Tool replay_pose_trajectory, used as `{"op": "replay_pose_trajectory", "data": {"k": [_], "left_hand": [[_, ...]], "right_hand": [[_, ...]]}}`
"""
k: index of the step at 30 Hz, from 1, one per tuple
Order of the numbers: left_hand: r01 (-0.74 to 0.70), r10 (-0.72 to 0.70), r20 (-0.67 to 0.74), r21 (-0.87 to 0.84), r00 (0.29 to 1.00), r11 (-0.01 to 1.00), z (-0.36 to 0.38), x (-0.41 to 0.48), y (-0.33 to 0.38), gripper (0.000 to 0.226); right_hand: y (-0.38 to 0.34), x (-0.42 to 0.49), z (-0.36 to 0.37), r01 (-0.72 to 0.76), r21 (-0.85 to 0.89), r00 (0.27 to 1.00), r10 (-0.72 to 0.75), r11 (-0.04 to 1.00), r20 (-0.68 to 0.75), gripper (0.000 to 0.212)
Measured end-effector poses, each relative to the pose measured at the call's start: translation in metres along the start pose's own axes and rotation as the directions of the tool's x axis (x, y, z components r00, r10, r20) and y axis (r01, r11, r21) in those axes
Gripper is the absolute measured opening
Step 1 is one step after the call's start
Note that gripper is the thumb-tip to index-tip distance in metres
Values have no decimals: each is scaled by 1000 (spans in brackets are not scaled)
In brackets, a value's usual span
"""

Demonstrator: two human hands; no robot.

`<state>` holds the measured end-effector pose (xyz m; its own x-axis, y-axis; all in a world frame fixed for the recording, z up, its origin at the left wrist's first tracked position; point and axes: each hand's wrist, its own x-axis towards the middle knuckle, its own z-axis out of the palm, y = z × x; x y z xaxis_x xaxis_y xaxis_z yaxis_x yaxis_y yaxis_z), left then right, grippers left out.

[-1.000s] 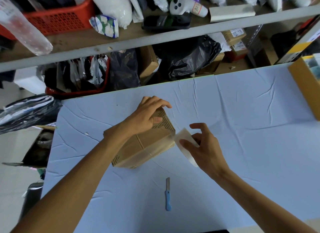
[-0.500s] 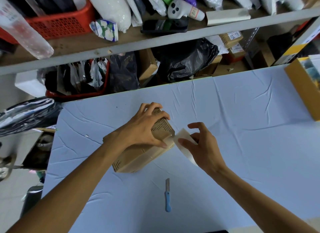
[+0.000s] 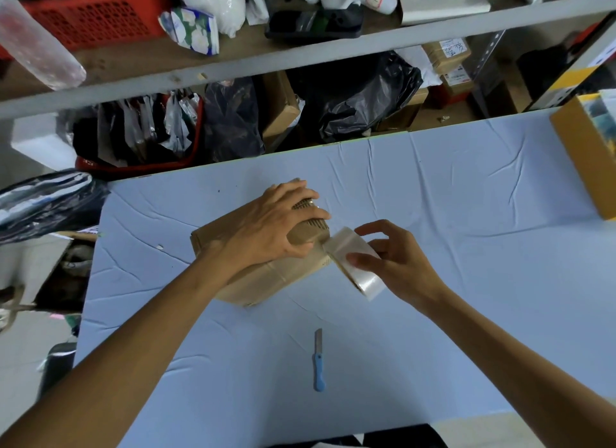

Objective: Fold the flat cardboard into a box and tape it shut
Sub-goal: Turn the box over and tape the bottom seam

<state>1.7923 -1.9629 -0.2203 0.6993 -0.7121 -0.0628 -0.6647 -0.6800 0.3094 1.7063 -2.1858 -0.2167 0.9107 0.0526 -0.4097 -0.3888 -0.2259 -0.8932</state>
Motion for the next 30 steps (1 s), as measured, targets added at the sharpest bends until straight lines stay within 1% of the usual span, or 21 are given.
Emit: {"op": "replay_pose_trajectory", "data": {"k": [4, 6, 9, 11, 13, 14, 15, 16, 18, 19, 21, 22, 23, 24, 27, 30], "left_hand": [[-29, 28, 53, 20, 998, 999, 5, -2, 3, 51], [-18, 16, 64, 22, 998, 1000, 6, -3, 5, 50], [-38, 31, 92, 83, 995, 996, 2, -2, 7, 49], [-34, 25, 91, 106, 996, 994, -2, -2, 6, 48], [-13, 3, 83, 112, 997, 994, -4, 0, 5, 47], [-11, 0, 87, 127, 996, 992, -4, 2, 6, 47], [-17, 2, 100, 147, 995, 989, -5, 5, 8, 47], [-19, 1, 114, 161, 993, 987, -6, 8, 9, 46], [12, -25, 85, 145, 996, 989, -8, 11, 6, 43], [31, -39, 63, 123, 997, 992, -10, 11, 3, 41], [50, -54, 39, 84, 998, 995, -9, 10, -3, 39], [53, -56, 43, 74, 997, 996, -7, 10, -5, 38], [55, -58, 52, 68, 997, 996, -5, 10, -4, 37], [55, -59, 58, 65, 997, 996, -3, 10, -3, 37], [48, -52, 57, 75, 997, 996, 2, 11, 0, 38], [52, -56, 56, 74, 997, 996, 4, 10, 1, 43]], "right_hand": [[-2, 0, -4, -41, -62, 998, 44, 997, 48, 39], [-4, 2, -7, -70, -44, 996, 72, 997, 43, 38], [-5, 5, -9, -111, -48, 992, 113, 993, 46, 36], [-1, 5, -5, -123, -112, 992, 125, 986, 10, 37], [10, 4, 0, -181, -222, 983, 172, 958, -58, 39], [15, 3, 1, -217, -226, 975, 202, 950, -86, 39], [18, 1, -1, -235, -181, 970, 219, 955, -101, 36], [20, -1, -2, -228, -110, 971, 218, 967, -101, 30], [16, -1, -6, -139, -27, 990, 138, 990, -36, 17], [14, 0, -8, -83, -18, 996, 84, 996, 11, 17], [11, 2, -13, 26, -53, 995, -21, 998, 93, 32], [10, 3, -16, 65, -76, 992, -56, 995, 113, 39], [11, 3, -19, 84, -91, 991, -73, 992, 115, 40], [13, 4, -23, 85, -104, 992, -74, 991, 106, 37], [21, 7, -28, 27, -148, 995, -13, 989, 94, 26], [29, 12, -22, -130, -225, 987, 148, 966, 64, 20]]}}
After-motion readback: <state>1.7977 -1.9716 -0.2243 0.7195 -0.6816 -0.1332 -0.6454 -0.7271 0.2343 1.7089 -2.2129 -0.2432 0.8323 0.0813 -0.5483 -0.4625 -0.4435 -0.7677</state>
